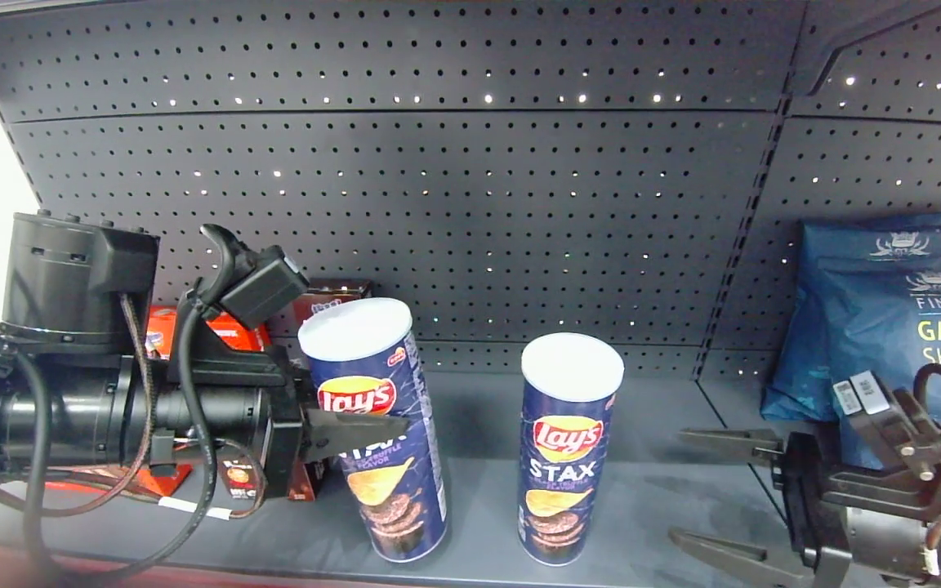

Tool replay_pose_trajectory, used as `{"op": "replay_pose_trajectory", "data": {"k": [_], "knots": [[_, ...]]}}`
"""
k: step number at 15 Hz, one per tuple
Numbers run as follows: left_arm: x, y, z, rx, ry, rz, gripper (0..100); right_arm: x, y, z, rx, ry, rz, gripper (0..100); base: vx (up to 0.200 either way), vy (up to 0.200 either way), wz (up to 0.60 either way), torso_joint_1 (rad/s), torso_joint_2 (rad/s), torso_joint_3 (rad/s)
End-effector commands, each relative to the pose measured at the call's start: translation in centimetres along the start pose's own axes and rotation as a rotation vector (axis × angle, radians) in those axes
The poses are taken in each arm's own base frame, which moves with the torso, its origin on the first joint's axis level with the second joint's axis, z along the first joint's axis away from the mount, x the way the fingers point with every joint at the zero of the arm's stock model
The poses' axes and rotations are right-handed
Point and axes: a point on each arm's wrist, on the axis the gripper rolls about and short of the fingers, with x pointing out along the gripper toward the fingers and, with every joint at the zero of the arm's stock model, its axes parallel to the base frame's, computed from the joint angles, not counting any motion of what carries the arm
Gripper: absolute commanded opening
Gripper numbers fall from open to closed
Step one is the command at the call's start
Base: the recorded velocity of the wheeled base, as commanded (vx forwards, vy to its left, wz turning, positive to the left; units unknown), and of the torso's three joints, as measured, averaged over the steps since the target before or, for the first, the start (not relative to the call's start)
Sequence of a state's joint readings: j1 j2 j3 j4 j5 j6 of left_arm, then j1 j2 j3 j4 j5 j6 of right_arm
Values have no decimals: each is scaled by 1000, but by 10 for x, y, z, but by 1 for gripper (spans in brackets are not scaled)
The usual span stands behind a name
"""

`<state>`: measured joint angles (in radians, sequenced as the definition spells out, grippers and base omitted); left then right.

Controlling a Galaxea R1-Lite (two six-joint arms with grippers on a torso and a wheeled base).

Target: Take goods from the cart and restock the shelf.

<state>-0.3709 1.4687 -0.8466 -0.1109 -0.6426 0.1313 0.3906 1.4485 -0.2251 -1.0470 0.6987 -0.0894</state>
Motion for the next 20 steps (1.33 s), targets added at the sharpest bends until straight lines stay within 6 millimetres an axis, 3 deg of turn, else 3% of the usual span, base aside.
{"op": "replay_pose_trajectory", "data": {"k": [1,6,10,15,17,20], "knots": [[8,7,1,-10,10,1,0,-42,25,31,-47,-63,-176,100,0,0,0,0,0,0],[24,26,12,4,6,16,0,-101,68,31,-53,-79,-516,100,0,0,0,0,0,0],[34,41,21,52,0,29,0,-143,103,12,-64,-129,-628,100,0,0,0,0,0,0],[41,42,29,65,-5,22,0,-164,129,-24,-47,-110,-735,100,0,0,0,0,0,0],[50,46,30,80,-17,31,0,-164,134,-48,-53,-126,-800,100,0,0,0,0,0,0],[63,61,43,144,-100,49,0,-160,130,-58,-46,-121,-816,100,0,0,0,0,0,0]]}}
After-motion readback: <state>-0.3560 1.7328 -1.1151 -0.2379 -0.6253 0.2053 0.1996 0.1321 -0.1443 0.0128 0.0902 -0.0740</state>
